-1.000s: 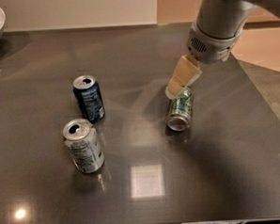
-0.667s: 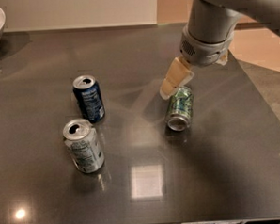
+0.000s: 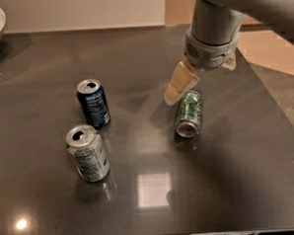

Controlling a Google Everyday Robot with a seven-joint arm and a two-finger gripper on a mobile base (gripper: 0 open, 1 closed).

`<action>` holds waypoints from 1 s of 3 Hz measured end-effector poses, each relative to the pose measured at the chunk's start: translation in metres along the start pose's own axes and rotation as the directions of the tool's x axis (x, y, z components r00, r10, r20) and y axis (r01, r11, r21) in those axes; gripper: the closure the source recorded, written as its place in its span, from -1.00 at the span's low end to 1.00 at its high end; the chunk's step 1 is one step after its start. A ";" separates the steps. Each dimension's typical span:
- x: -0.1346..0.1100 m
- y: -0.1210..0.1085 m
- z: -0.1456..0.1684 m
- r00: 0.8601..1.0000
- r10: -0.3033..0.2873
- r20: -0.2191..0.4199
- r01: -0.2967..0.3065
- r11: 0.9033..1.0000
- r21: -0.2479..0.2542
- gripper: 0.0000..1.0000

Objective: Place green can upright

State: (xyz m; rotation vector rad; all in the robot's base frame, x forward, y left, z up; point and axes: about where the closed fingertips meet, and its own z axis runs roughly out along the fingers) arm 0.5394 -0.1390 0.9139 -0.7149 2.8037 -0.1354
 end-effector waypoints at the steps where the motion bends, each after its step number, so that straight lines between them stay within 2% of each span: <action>1: -0.001 0.009 0.010 0.998 0.035 -0.060 -0.034 0.999 0.008 -1.00; 2: 0.002 0.015 0.021 0.986 0.123 -0.115 -0.119 0.992 0.036 -1.00; 3: 0.006 0.018 0.030 0.960 0.238 -0.149 -0.230 0.971 0.068 -1.00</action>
Offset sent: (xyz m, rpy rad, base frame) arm -0.0125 0.0127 -0.0350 -0.0788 0.1470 -0.3017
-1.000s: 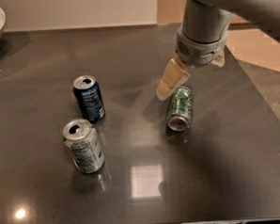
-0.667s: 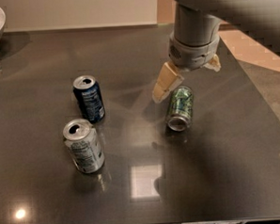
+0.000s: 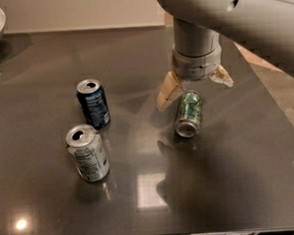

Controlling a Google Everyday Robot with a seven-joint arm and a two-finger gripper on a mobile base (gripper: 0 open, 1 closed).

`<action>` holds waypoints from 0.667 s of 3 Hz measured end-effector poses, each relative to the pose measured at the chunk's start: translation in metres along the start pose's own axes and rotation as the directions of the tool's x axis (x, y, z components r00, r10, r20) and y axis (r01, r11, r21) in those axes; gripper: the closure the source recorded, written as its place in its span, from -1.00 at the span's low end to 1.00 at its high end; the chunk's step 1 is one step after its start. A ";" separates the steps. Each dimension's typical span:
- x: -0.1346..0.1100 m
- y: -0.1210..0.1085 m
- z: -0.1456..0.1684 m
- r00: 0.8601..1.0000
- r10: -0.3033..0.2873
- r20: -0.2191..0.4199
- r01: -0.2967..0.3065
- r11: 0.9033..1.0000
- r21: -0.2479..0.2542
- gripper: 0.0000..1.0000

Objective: Place green can upright

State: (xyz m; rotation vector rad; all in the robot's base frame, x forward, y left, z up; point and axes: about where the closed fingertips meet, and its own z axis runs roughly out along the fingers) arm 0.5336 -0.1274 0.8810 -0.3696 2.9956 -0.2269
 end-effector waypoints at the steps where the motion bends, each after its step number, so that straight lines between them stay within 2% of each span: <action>1: -0.001 0.003 0.007 0.996 0.091 -0.023 -0.091 0.996 -0.009 -1.00; 2: -0.004 -0.001 0.014 0.983 0.179 -0.041 -0.180 0.983 -0.029 -1.00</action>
Offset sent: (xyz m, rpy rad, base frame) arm 0.0037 -0.0099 -0.0198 0.0643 0.0608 -0.2959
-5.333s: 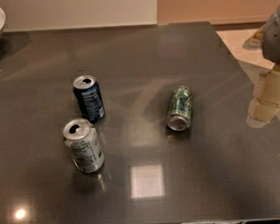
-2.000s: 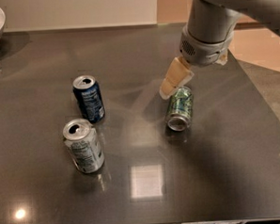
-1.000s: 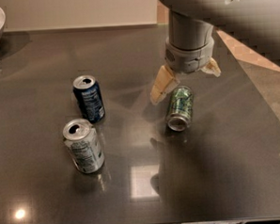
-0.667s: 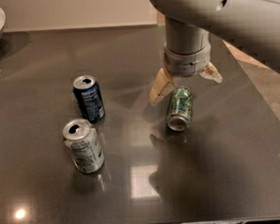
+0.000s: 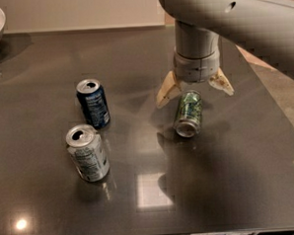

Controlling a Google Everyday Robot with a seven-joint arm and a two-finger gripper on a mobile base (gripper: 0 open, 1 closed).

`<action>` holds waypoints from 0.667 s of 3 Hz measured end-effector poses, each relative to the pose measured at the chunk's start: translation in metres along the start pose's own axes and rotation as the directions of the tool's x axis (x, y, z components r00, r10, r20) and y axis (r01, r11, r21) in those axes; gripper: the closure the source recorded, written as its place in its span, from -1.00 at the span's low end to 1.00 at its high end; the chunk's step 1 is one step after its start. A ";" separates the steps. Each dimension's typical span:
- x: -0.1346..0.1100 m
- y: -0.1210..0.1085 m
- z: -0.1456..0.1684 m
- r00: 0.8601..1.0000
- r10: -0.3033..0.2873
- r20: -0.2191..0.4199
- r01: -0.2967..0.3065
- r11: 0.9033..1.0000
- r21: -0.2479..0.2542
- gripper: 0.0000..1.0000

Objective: Place green can upright

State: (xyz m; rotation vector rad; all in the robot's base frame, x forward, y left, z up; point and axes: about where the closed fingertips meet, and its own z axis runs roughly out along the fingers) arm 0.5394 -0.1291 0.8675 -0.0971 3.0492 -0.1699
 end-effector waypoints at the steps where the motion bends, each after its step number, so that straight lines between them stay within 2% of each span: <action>1: -0.004 -0.003 0.006 0.998 0.069 -0.014 -0.069 0.997 -0.019 -0.96; 2: -0.004 -0.005 0.013 0.993 0.117 -0.035 -0.118 0.992 -0.032 -0.64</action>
Offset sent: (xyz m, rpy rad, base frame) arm -0.0002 -0.0131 -0.0198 0.0498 0.0720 -0.1841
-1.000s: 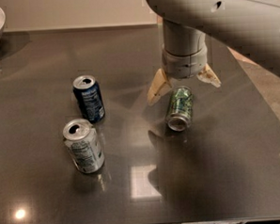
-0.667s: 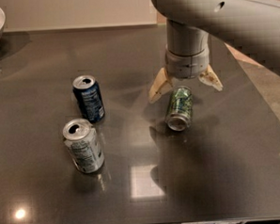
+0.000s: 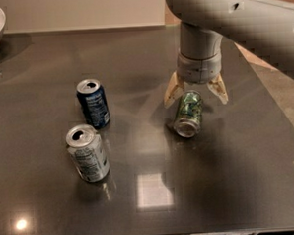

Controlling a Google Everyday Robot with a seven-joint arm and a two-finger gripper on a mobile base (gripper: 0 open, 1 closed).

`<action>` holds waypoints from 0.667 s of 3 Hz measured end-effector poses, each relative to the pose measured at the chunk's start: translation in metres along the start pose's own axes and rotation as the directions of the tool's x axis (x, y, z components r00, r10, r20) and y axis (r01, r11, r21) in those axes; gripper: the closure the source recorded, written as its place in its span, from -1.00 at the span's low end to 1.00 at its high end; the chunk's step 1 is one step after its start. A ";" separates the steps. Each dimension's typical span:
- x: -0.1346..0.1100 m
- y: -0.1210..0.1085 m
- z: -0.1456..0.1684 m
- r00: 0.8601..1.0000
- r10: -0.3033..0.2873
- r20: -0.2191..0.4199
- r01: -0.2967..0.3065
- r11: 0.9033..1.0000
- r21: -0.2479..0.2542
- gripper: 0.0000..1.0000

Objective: Place green can upright

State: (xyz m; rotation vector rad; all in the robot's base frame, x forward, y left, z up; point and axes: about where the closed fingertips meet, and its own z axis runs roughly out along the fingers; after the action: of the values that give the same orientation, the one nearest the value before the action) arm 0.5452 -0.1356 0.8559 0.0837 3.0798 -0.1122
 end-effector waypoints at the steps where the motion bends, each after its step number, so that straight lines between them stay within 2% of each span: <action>1: 0.000 0.000 0.008 0.999 0.025 -0.023 -0.025 1.000 -0.013 -0.16; 2: 0.000 0.001 0.010 0.999 0.030 -0.037 -0.031 0.999 -0.022 0.30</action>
Offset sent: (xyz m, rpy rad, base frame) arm -0.0066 -0.0026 -0.0122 0.0248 0.0775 -0.0406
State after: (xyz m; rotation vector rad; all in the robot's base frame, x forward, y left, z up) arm 0.5454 -0.1356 0.8460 0.1326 3.1139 -0.0753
